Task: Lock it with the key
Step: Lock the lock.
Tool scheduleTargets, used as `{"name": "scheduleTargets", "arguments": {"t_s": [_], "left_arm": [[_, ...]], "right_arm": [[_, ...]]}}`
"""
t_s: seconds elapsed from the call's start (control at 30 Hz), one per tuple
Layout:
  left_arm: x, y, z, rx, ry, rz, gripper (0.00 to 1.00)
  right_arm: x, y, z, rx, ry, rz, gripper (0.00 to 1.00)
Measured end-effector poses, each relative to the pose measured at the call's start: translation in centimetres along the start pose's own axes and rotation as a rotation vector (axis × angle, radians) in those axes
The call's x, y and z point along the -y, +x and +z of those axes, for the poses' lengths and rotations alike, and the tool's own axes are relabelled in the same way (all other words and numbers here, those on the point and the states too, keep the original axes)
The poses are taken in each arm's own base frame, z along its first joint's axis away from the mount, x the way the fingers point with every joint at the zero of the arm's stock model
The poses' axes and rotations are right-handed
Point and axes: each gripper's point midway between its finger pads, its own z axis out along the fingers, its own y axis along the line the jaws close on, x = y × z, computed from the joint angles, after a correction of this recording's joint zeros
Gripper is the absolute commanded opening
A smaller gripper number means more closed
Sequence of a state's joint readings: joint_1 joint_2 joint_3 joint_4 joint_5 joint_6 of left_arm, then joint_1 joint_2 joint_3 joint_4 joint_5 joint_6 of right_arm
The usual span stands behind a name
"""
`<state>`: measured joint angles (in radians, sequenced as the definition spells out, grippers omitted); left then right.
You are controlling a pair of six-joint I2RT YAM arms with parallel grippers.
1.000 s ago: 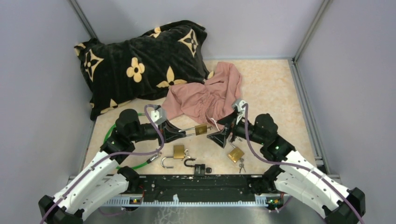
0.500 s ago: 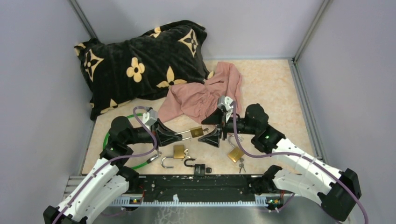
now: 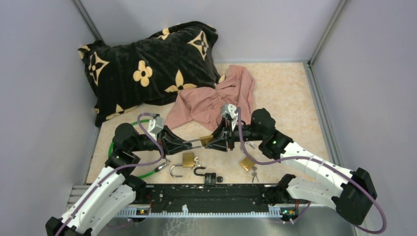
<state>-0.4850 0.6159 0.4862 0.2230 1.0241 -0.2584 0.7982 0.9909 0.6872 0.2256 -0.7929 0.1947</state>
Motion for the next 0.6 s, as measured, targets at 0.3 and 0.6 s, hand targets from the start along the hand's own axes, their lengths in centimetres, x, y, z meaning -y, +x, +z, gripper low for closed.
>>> {"name": "scheduleTargets", "arguments": {"t_s": [0.3, 0.6], "left_arm": [[0.2, 0.5, 0.2, -0.016, 0.025, -0.006, 0.0], [0.3, 0.5, 0.4, -0.011, 0.029, -0.018, 0.0]], "right_arm": [[-0.7, -1.1, 0.1, 0.042, -0.034, 0.002, 0.14], [-1.0, -1.0, 0.1, 0.038, -0.044, 0.021, 0.0]]}}
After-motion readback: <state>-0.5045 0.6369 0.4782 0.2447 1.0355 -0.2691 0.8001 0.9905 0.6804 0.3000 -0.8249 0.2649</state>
